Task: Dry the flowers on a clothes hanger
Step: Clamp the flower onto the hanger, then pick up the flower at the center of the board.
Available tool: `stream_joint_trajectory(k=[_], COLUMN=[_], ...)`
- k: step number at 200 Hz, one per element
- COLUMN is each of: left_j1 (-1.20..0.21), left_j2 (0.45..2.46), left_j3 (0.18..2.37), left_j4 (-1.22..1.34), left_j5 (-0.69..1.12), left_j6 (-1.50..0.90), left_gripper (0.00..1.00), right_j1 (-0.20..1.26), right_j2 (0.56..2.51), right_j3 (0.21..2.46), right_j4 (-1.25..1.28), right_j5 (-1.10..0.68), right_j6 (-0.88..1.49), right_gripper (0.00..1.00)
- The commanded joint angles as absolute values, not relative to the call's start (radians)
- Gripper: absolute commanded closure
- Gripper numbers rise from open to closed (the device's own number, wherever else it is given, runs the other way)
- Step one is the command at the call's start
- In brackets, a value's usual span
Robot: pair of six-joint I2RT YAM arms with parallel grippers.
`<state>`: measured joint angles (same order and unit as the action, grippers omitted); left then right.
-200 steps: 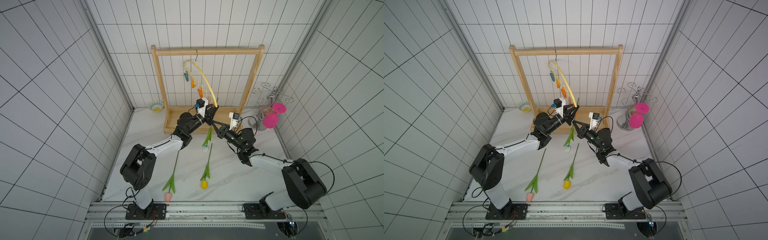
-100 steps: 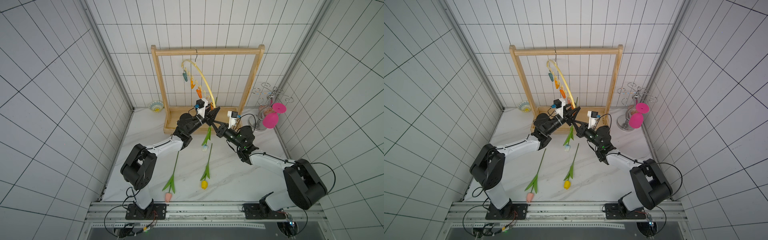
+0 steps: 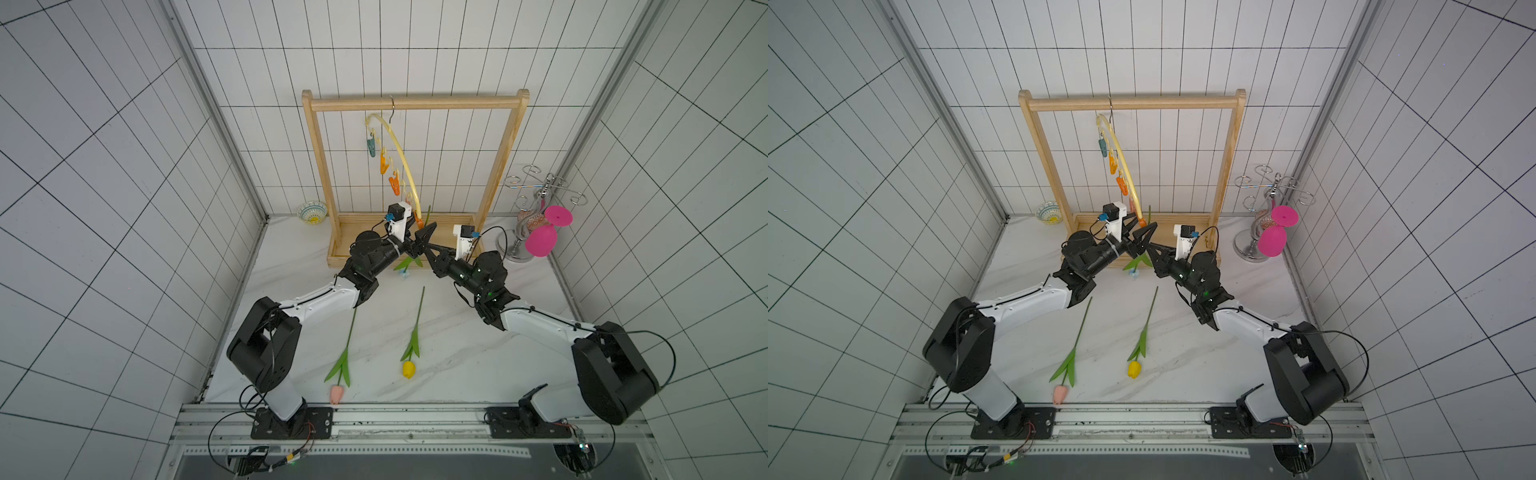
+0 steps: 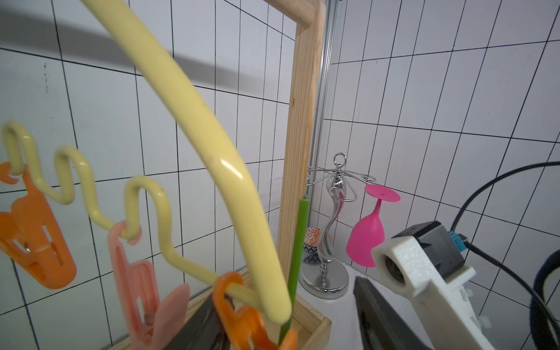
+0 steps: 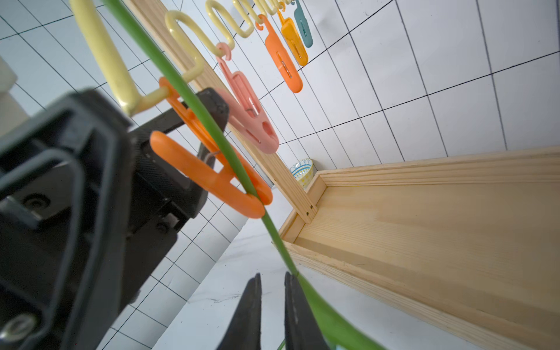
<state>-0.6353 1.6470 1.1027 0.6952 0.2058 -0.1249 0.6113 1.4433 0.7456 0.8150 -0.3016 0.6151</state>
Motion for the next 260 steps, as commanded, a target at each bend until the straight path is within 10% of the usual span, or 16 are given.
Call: stream_joint_trajectory(k=[1, 97, 171, 260], left_j1=[-0.640, -0.639, -0.638, -0.634], left_j2=[1.588, 1.350, 1.257, 1.262], left_j3=[1.058, 0.820, 0.504, 0.447], left_j4=[0.623, 0.413, 0.364, 0.408], left_j5=[0.118, -0.056, -0.567, -0.602], left_j6=[-0.123, -0.309, -0.741, -0.796], left_gripper=[0.30, 0.24, 0.20, 0.19], right_j1=[0.620, 0.628, 0.770, 0.935], right_j2=[1.440, 1.260, 1.163, 1.581], right_j3=[0.787, 0.806, 0.628, 0.838], right_j4=[0.784, 0.094, -0.159, -0.209], right_j5=[-0.228, 0.109, 0.212, 0.206], right_j6=[0.574, 0.461, 0.996, 1.206], right_gripper=[0.83, 0.80, 0.61, 0.52])
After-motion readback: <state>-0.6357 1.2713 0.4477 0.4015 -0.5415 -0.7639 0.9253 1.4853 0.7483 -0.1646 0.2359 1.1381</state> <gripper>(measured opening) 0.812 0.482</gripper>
